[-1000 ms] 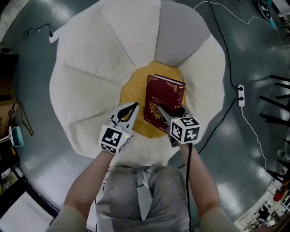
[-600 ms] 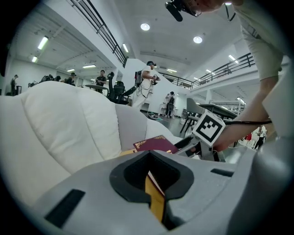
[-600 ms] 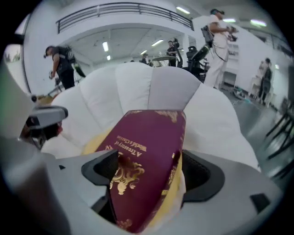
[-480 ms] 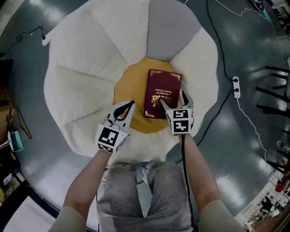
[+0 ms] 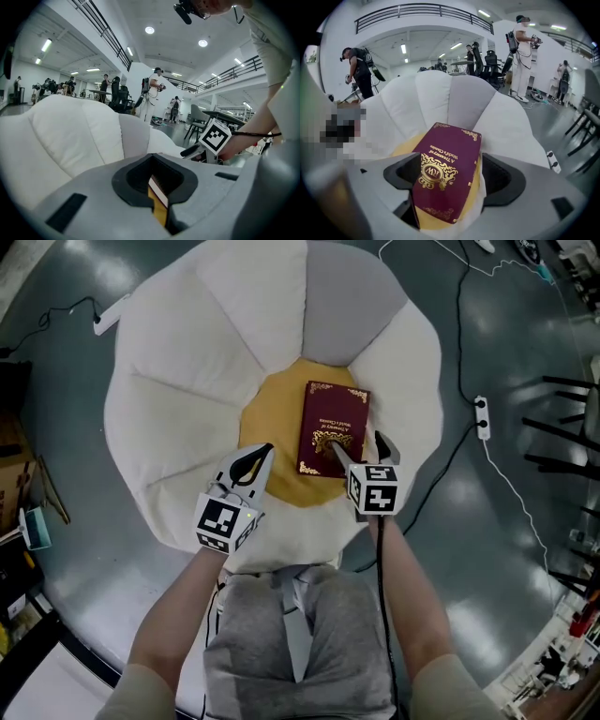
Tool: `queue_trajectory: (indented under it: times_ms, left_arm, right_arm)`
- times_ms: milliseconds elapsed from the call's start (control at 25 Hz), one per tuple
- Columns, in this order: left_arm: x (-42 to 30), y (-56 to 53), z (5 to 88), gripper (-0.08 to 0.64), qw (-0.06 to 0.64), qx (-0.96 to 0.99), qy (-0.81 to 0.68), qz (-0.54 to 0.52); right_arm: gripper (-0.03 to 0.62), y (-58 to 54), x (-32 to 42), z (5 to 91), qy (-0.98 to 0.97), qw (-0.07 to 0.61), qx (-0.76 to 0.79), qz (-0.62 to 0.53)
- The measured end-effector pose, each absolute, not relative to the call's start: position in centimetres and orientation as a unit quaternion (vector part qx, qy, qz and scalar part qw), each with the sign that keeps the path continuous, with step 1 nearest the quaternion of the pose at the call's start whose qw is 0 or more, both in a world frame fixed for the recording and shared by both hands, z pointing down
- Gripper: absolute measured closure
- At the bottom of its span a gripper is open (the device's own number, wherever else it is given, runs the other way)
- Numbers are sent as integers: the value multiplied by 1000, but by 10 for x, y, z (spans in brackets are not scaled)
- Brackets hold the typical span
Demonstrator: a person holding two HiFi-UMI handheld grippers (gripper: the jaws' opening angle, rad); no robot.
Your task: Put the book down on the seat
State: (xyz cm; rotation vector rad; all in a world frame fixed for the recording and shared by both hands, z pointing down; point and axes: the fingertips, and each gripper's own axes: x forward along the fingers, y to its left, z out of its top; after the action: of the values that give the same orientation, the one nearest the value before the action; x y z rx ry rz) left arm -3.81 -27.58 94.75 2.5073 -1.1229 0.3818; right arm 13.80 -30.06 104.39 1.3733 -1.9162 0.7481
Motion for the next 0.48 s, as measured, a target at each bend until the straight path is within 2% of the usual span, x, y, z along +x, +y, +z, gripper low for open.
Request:
queue_trajectory:
  times_ms: [480]
  left_arm:
    - [-55,-262,789,555,165,878,-428,137]
  right_arm:
    - [196,-277,124,850,-760,286,522,262]
